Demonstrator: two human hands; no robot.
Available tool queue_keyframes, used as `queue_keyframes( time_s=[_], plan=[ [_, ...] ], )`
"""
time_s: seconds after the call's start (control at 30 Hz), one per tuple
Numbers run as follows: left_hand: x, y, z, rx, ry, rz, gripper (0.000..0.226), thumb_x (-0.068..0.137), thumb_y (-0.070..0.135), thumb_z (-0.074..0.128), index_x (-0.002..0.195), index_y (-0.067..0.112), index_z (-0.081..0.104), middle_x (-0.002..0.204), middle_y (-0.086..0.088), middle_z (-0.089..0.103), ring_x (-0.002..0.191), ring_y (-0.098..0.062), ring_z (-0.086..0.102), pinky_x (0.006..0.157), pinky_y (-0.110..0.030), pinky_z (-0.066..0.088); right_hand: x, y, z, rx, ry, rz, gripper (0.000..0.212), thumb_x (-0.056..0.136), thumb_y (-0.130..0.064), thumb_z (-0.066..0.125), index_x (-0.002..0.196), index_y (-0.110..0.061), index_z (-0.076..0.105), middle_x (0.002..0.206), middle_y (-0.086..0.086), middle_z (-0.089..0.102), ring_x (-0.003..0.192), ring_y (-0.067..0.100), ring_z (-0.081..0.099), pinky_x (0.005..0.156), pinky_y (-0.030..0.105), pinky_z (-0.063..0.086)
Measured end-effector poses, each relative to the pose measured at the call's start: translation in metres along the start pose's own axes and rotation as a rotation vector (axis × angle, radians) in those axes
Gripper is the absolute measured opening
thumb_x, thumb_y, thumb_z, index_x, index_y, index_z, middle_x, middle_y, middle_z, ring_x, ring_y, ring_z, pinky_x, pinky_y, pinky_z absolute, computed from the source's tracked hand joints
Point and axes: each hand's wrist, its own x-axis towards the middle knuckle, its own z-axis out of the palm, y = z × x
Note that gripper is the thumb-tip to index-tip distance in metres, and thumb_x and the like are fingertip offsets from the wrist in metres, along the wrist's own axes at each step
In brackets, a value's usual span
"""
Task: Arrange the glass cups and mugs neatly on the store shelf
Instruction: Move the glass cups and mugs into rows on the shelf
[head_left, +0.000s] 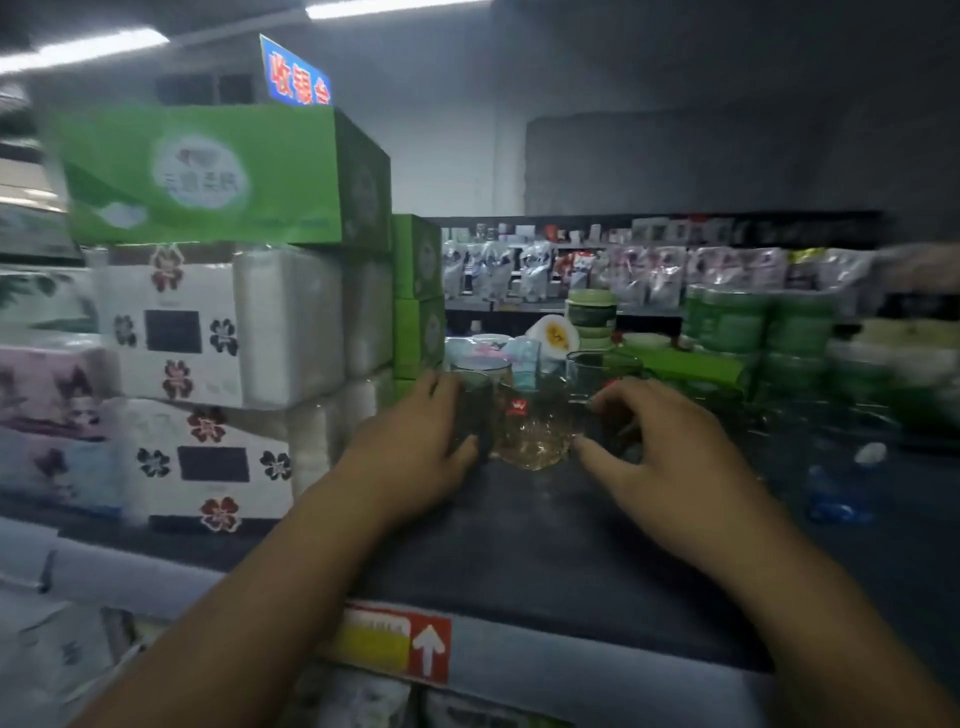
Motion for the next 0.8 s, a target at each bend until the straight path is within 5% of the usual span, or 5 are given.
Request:
queue_keyframes(
  time_s=[0.27, 0.57, 0.67, 0.8],
  plan=[
    [-0.003, -0.008, 0.008, -0.214, 0.2, 0.098, 0.029, 0.096, 0.033, 0.05, 0.122, 0.023, 0.055, 0.12, -0.002, 0.052, 0.109, -0.032, 0.06, 0.086, -0.05, 0.053, 0.029, 0.009, 0.027, -0.164, -0.012, 0.132, 0.038, 0.087, -0.04, 0.072, 0.116, -0.022, 0.055, 0.112, -0.002, 0.056, 0.101, 0.018, 0.057, 0.087, 0.038, 0.051],
    [-0.019, -0.002, 0.001, -0.373, 0.439, 0.147, 0.016, 0.087, 0.029, 0.067, 0.102, 0.029, 0.064, 0.108, 0.007, 0.064, 0.099, -0.023, 0.062, 0.079, -0.04, 0.052, 0.031, 0.016, 0.043, 0.123, 0.083, 0.268, 0.032, 0.089, -0.032, 0.077, 0.111, -0.016, 0.059, 0.082, 0.002, 0.069, 0.077, 0.018, 0.069, 0.066, 0.029, 0.05],
    [-0.021, 0.002, 0.0, -0.34, 0.489, 0.201, 0.026, 0.085, 0.031, 0.067, 0.109, 0.027, 0.061, 0.126, 0.002, 0.046, 0.116, -0.027, 0.047, 0.087, -0.038, 0.045, 0.031, 0.019, 0.045, 0.137, 0.089, 0.269, 0.029, 0.089, -0.029, 0.078, 0.104, -0.017, 0.057, 0.078, 0.002, 0.067, 0.069, 0.015, 0.063, 0.062, 0.029, 0.047],
    [-0.019, -0.003, 0.005, -0.408, 0.329, 0.112, 0.044, 0.084, 0.033, 0.069, 0.124, 0.027, 0.052, 0.141, -0.002, 0.032, 0.131, -0.028, 0.033, 0.109, -0.044, 0.036, 0.031, 0.022, 0.049, 0.158, 0.056, 0.246, 0.022, 0.089, -0.025, 0.078, 0.096, -0.014, 0.06, 0.086, 0.003, 0.065, 0.075, 0.018, 0.063, 0.071, 0.034, 0.052]
  ],
)
